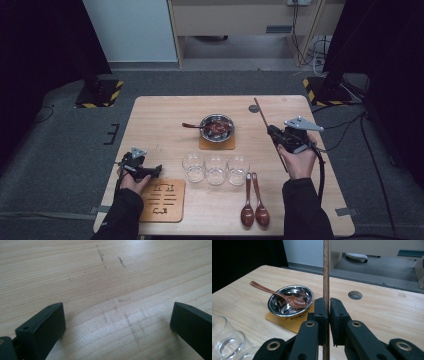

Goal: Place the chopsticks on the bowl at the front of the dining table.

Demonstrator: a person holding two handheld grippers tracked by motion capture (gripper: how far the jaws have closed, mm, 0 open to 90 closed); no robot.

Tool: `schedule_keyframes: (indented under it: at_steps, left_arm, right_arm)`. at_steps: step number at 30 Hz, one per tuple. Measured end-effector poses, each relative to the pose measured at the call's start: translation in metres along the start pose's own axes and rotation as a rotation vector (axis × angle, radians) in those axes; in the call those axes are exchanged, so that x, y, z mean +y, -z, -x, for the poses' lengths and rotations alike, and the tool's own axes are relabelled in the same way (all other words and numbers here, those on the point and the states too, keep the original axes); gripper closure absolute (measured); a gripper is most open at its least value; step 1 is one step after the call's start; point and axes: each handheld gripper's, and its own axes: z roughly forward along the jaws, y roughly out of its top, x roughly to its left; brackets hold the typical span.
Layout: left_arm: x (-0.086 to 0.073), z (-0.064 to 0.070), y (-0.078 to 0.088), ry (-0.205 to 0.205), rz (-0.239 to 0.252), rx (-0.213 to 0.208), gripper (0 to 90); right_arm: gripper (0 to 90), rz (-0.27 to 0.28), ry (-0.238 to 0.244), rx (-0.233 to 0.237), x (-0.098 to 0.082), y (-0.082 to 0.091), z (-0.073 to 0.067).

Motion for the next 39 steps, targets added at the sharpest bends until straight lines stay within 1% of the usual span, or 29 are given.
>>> schedule_keyframes:
  at_steps: [7, 21, 23, 37, 39]
  left_arm:
    - [0.0, 0.0, 0.0, 0.0, 0.0, 0.0, 0.0]
    - [0.0, 0.0, 0.0, -0.001, -0.001, 0.001, 0.0]
    - [0.0, 0.0, 0.0, -0.001, -0.001, 0.0, 0.0]
    - [0.0, 0.0, 0.0, 0.0, 0.0, 0.0, 0.0]
    - [0.0, 0.0, 0.0, 0.0, 0.0, 0.001, 0.0]
  right_arm:
    - [84.3, 0.007, 0.001, 0.007, 0.007, -0.009, -0.004]
    - [84.3, 0.002, 0.015, 0.022, 0.014, -0.028, -0.011]
    - [84.3, 0.006, 0.008, 0.027, 0.016, -0.032, -0.013]
    - [84.3, 0.011, 0.026, 0.034, 0.026, -0.044, -0.019]
    - [84.3, 0.011, 0.022, 0.036, 0.027, -0.046, -0.02]
